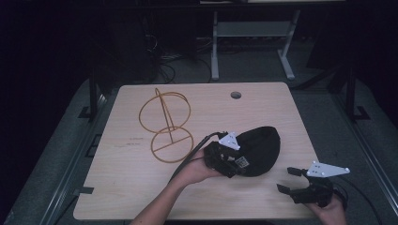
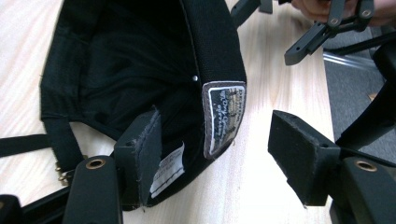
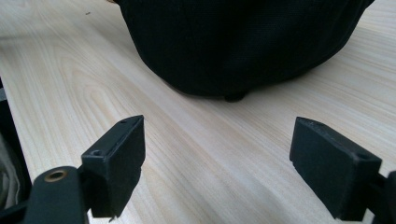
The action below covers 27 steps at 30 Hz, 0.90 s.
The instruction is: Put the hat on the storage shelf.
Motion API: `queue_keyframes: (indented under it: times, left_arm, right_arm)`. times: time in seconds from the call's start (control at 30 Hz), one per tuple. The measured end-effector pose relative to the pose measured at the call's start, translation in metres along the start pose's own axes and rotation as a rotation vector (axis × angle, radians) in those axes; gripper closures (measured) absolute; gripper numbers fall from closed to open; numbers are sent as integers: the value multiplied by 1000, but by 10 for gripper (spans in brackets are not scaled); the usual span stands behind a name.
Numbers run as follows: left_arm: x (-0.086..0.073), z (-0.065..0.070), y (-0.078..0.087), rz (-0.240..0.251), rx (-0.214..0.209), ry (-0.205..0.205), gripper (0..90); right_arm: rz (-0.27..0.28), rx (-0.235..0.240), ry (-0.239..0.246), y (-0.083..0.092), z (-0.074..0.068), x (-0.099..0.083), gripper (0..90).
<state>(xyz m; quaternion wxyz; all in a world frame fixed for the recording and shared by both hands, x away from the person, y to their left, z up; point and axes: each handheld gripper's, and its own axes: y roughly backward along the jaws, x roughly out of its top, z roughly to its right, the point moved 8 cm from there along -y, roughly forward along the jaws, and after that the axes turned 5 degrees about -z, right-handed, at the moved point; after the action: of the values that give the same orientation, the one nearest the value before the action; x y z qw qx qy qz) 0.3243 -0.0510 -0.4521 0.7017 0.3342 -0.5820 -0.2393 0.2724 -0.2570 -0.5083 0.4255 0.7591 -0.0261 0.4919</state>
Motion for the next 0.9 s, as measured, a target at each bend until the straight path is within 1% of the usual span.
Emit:
queue_keyframes:
  times: [0.07,0.1,0.17,0.23,0.33,0.4,0.5,0.6,0.7,0.73,0.8,0.83,0.9]
  left_arm:
    - [-1,0,-2,-7,-10,-4,442]
    - [-1,-1,-3,-12,-9,-9,492]
    - [-2,-1,-5,-12,-22,-15,577]
    - [-1,1,-5,-6,-25,-34,643]
    - [2,7,-4,-5,-34,-62,713]
    - [7,11,-3,-8,-47,-79,752]
    - [14,15,-1,-6,-66,-102,794]
    - [22,20,2,7,-65,-122,806]
    - [29,25,7,24,-77,-136,809]
    - [31,27,9,28,-80,-144,811]
    - [34,29,11,36,-89,-146,814]
    - [36,30,11,40,-94,-151,814]
    - [40,34,14,54,-112,-160,815]
  right_arm:
    - [0,0,-3,0,0,0,176]
    - [0,-1,-3,-1,0,0,176]
    - [-3,2,-2,-1,-1,0,176]
    - [-6,1,-1,-2,-2,1,176]
    - [-5,3,5,-4,-4,2,175]
    - [6,1,6,-4,-6,5,176]
    - [49,6,4,-3,-9,11,176]
    - [100,-9,22,0,-12,21,176]
    - [147,-4,17,2,-15,26,176]
    - [155,-5,21,2,-15,28,176]
    - [164,-7,29,1,-17,30,183]
    - [166,-4,25,0,-18,30,185]
    - [164,0,32,-1,-21,32,187]
